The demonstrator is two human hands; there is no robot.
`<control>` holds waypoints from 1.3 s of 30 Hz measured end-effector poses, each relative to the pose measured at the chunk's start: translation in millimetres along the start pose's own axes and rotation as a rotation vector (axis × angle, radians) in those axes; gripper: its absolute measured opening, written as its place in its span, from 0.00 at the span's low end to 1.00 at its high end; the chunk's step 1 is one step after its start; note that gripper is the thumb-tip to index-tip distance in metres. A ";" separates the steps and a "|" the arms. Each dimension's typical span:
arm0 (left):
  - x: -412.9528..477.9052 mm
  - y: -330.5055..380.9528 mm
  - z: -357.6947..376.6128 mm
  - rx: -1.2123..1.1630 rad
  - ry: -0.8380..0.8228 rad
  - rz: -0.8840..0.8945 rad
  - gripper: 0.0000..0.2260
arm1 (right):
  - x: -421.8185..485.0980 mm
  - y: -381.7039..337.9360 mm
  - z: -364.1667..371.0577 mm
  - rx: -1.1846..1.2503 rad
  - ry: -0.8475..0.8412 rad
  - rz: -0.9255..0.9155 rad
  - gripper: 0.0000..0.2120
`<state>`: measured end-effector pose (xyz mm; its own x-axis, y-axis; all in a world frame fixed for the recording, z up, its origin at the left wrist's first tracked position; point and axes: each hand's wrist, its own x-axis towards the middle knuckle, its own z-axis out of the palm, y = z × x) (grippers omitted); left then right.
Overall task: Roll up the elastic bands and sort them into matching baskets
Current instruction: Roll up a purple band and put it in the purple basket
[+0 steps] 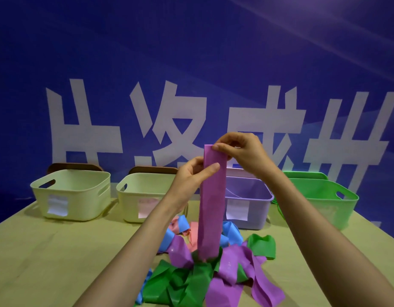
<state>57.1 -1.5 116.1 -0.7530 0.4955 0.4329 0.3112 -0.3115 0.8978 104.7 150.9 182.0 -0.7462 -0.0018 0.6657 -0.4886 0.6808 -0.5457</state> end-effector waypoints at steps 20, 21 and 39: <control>-7.6 -80.1 -4.7 0.071 -0.037 -0.194 0.02 | -1.3 -1.0 5.0 0.205 0.022 0.120 0.04; -9.8 -94.5 -6.5 0.108 -0.046 -0.226 0.03 | 0.5 -1.8 2.7 0.258 0.064 0.115 0.05; -53.4 -23.9 5.5 0.168 -0.142 -0.129 0.04 | -24.1 -2.1 -5.8 0.244 -0.053 0.188 0.05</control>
<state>93.0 -16.0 72.0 -0.7071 0.6353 0.3105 0.3189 -0.1055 0.9419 126.3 153.8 170.1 -0.8533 0.0654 0.5174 -0.4286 0.4773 -0.7672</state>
